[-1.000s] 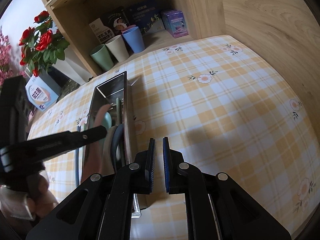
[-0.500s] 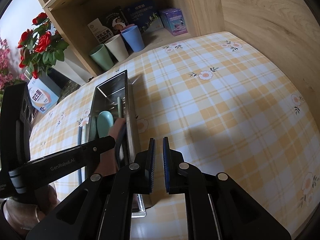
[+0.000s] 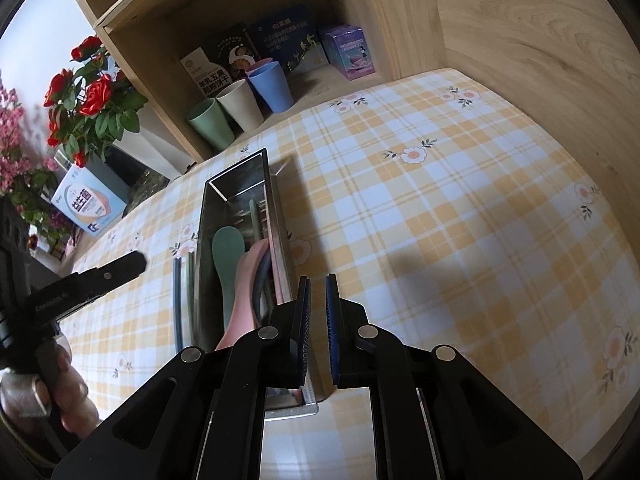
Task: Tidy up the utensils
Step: 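Lower the pink spoon into the steel tray and open the left tool, then close the left tool on the blue chopstick and lift it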
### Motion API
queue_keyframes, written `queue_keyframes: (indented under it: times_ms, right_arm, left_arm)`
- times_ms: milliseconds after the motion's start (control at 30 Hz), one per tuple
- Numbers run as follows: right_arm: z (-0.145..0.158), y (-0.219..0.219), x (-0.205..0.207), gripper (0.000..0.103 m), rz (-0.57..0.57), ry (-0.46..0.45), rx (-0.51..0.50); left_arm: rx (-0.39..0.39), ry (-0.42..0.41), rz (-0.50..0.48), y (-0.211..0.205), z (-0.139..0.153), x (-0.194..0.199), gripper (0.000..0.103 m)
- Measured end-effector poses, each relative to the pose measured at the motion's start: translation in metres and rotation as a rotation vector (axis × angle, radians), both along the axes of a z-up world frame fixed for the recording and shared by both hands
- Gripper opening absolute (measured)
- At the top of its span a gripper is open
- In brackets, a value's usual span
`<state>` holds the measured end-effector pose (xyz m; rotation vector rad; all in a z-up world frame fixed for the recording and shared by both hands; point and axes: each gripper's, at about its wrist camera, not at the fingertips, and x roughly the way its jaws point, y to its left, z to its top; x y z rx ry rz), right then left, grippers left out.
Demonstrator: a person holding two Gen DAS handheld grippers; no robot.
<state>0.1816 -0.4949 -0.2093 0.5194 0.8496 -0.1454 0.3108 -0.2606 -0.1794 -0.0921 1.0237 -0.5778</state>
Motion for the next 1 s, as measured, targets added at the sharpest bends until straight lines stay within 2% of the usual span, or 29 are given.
queue_keyframes:
  times_ms: [133,367,633,900,1000]
  right_arm:
    - [-0.002,0.005,0.003,0.008,0.008,0.005,0.006]
    - [-0.003,0.007,0.001,0.008,0.006,0.009,0.007]
    - [-0.008,0.004,-0.001,0.008,-0.006,0.019,0.013]
    - [-0.008,0.005,-0.002,0.008,-0.005,0.02,0.014]
    - [-0.008,0.007,-0.002,0.008,-0.004,0.021,0.013]
  left_arm:
    - [0.061,0.022,0.05,0.02,-0.015,0.006,0.035]
    - [0.168,0.064,0.066,0.019,-0.048,-0.002,0.034]
    - [0.223,0.075,0.035,0.008,-0.067,-0.014,0.029]
    - [0.276,0.026,0.021,0.001,-0.07,-0.021,0.028]
    - [0.331,-0.008,0.012,-0.005,-0.07,-0.027,0.022]
